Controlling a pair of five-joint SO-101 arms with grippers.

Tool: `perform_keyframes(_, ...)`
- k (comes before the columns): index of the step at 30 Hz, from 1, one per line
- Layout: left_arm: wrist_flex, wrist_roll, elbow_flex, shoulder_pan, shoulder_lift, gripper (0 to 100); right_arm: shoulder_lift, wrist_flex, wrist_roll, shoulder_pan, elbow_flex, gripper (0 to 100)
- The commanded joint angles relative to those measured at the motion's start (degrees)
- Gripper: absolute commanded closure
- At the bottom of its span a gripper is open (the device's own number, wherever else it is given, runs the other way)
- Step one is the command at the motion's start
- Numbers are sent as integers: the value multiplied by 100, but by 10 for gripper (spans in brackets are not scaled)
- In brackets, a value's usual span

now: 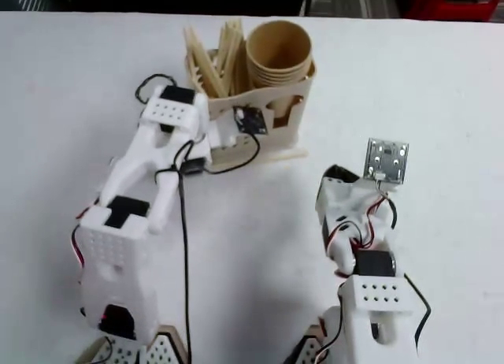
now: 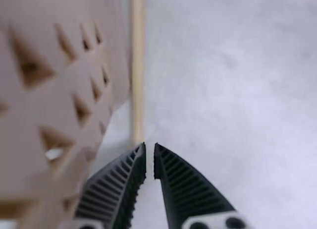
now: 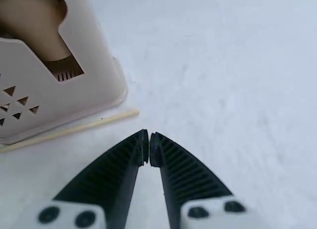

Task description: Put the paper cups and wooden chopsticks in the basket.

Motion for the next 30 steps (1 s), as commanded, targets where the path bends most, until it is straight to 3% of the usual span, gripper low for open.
perform_keyframes(1,-466,62,-44,-119,-31,947,-127,-110,0,57,-88,978)
perform_keyframes(6,-615,70,-35,-251,-13,867,-127,-110,0,57,-88,978)
perform_keyframes(30,-1240,62,563,-233,-31,866,-127,-110,0,66,-88,978)
